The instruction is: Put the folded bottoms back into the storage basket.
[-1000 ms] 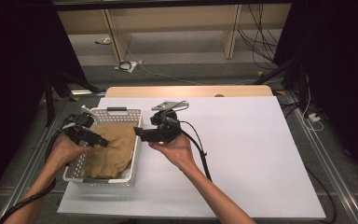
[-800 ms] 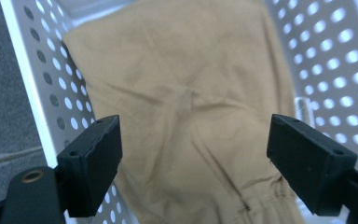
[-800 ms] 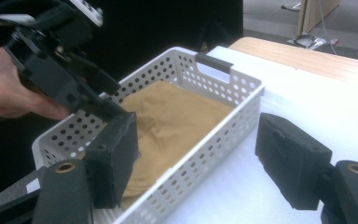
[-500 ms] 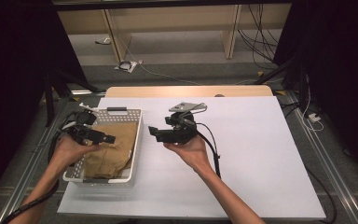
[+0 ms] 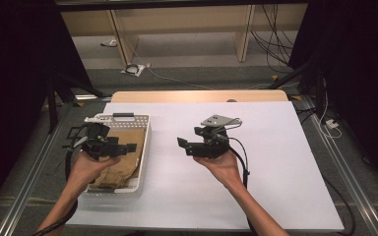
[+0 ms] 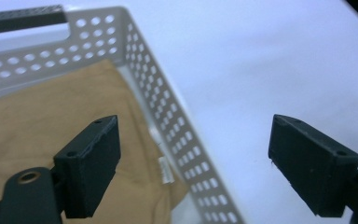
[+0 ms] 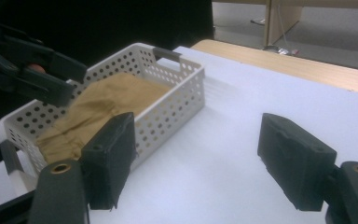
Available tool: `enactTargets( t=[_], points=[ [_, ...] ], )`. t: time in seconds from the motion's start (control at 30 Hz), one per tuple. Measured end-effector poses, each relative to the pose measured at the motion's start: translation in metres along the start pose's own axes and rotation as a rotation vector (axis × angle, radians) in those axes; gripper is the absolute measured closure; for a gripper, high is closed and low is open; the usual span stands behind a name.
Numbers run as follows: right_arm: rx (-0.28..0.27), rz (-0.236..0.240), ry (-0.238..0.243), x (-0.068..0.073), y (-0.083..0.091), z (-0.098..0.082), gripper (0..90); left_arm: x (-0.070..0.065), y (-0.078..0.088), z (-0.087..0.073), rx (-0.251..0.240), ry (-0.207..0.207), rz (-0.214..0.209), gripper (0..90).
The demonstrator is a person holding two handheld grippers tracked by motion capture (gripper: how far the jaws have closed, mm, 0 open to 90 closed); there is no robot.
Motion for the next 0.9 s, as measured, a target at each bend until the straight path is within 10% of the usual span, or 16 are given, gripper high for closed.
enactTargets(
  t=[0.9],
  points=[
    [-0.047, -0.068, 0.007, -0.035, 0.063, -0.053, 26.6, -0.064, -0.009, -0.021, -0.231, -0.082, -0.140, 16.2]
  ],
)
Point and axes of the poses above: each handheld gripper's, and its own axes: y roughly backward along the jaws, z roughly out of its top, x roughly to its left, the point moved 8 cm from there along -y, roughly forward along the jaws, and after that the axes turned 2 degrees about -x, right-handed, at the moved point
